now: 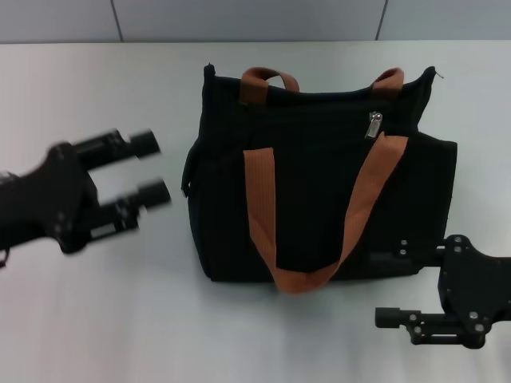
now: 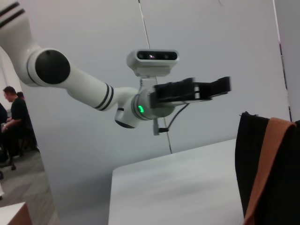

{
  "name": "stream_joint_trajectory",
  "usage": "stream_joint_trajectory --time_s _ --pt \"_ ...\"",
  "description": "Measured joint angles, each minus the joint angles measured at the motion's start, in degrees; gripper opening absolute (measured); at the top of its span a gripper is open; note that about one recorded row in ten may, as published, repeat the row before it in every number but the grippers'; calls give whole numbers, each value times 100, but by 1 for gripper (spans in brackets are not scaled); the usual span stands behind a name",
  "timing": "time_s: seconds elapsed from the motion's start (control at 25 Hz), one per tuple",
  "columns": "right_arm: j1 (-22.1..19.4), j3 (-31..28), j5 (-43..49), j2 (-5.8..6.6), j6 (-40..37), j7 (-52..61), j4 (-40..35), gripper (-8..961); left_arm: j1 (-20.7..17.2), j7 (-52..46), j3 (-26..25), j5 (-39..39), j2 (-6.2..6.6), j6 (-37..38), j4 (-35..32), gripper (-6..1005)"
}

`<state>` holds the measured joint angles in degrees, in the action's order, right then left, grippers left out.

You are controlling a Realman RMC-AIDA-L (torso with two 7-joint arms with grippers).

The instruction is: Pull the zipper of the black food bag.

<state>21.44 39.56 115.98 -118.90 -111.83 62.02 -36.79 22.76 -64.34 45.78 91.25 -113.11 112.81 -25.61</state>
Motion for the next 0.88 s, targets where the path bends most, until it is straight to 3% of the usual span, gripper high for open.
stream_joint_trajectory --time_s 0.12,0.16,0.24,0.28,0.56,0.76,0.88 --pt "-5 14 3 -13 159 -288 200 718 7 75 42 252 -78 29 -25 626" --pt "-32 13 4 -13 278 -492 330 720 20 215 53 694 -214 7 -12 665" --pt "-51 13 5 -12 343 -603 404 725 14 286 54 864 -262 -10 4 742" --pt "-70 12 7 -12 450 -738 541 727 -17 441 53 1131 -362 -92 24 781" --pt "-102 14 27 -10 669 -1303 1002 741 -110 836 55 1697 -529 -461 77 808" --pt "-105 8 61 -10 816 -1414 1094 826 -104 1022 63 1819 -537 -494 207 819" --pt "-106 2 64 -10 837 -1422 1100 827 -91 1123 63 1831 -537 -522 252 819"
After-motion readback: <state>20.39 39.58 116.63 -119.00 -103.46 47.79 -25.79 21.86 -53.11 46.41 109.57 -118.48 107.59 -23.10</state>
